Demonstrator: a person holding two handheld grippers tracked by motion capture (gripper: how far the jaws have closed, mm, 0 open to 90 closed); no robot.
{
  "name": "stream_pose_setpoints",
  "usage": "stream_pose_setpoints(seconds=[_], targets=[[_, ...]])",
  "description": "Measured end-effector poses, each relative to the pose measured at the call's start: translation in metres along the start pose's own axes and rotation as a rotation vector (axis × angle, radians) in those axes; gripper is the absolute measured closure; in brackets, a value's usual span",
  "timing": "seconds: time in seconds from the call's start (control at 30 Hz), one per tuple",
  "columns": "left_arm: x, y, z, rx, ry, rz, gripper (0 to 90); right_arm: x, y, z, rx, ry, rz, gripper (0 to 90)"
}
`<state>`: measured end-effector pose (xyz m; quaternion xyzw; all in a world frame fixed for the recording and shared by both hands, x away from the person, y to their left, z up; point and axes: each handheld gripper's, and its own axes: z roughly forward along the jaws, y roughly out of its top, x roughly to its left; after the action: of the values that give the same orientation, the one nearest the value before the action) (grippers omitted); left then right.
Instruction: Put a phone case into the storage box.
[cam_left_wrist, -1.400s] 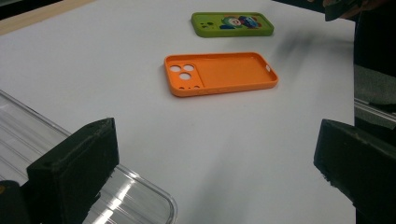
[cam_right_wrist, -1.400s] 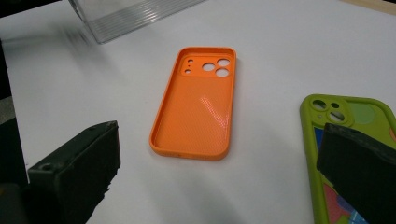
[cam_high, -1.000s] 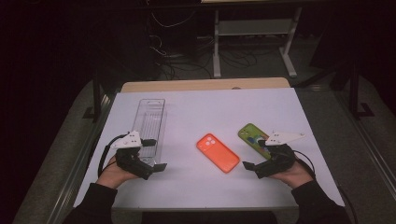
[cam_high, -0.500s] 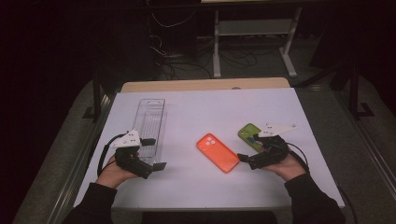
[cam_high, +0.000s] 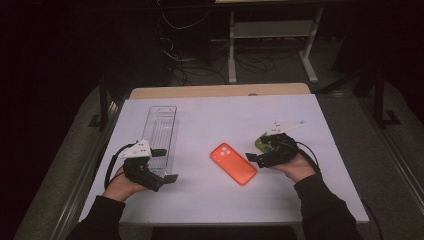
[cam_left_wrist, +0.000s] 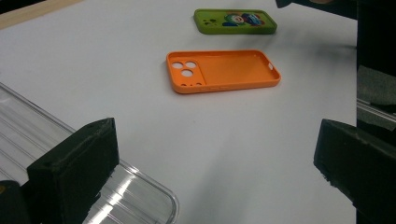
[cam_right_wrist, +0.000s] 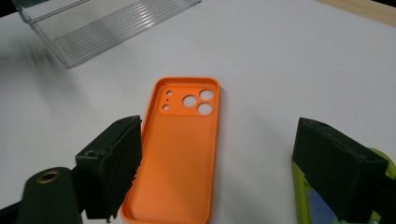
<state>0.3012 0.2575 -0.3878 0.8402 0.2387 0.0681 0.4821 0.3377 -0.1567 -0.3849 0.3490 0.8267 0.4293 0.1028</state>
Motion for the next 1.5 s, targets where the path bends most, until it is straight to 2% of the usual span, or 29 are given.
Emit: stream_pose_setpoints(seconds=[0.2,0.4,0.43,0.5,0.53,0.7,0.77,0.9,1.0,1.07,1.17,1.5], targets=[[0.001,0.0,0.0,-0.005,0.003,-0.006,0.0,0.001,0.014,0.015,0.013,0.012,0.005,24.1],[0.002,0.001,-0.001,-0.012,0.006,-0.01,0.0,-0.001,0.021,0.023,0.035,0.018,0.023,33.7],[0.002,0.0,-0.001,-0.004,0.007,-0.008,0.0,-0.002,0.023,0.026,0.046,0.019,0.024,39.9],[0.002,0.001,-0.001,-0.002,0.008,-0.007,0.0,-0.003,0.024,0.028,0.052,0.016,0.021,42.3],[0.001,0.0,0.0,-0.023,0.006,-0.025,0.0,-0.004,0.026,0.031,0.063,0.017,0.02,49.0],[0.002,0.0,0.0,-0.028,0.008,-0.028,0.0,-0.009,0.032,0.043,0.095,0.006,0.023,65.7],[0.003,0.0,-0.001,-0.027,0.009,-0.014,0.0,-0.011,0.034,0.049,0.116,0.004,0.015,72.3],[0.003,0.0,0.0,-0.027,0.007,-0.014,0.0,-0.013,0.04,0.062,0.15,0.008,0.01,85.0],[0.003,0.001,-0.001,-0.027,0.008,-0.011,0.0,-0.014,0.042,0.07,0.165,0.015,0.007,88.0],[0.003,0.001,-0.001,-0.028,0.008,-0.014,0.0,-0.015,0.045,0.081,0.192,0.021,0.006,88.2],[0.003,0.001,-0.001,-0.027,0.006,-0.008,0.0,-0.014,0.048,0.089,0.203,0.029,0.005,88.3],[0.003,0.001,0.0,-0.029,0.0,-0.009,0.0,-0.018,0.05,0.113,0.255,0.012,-0.012,88.3]])
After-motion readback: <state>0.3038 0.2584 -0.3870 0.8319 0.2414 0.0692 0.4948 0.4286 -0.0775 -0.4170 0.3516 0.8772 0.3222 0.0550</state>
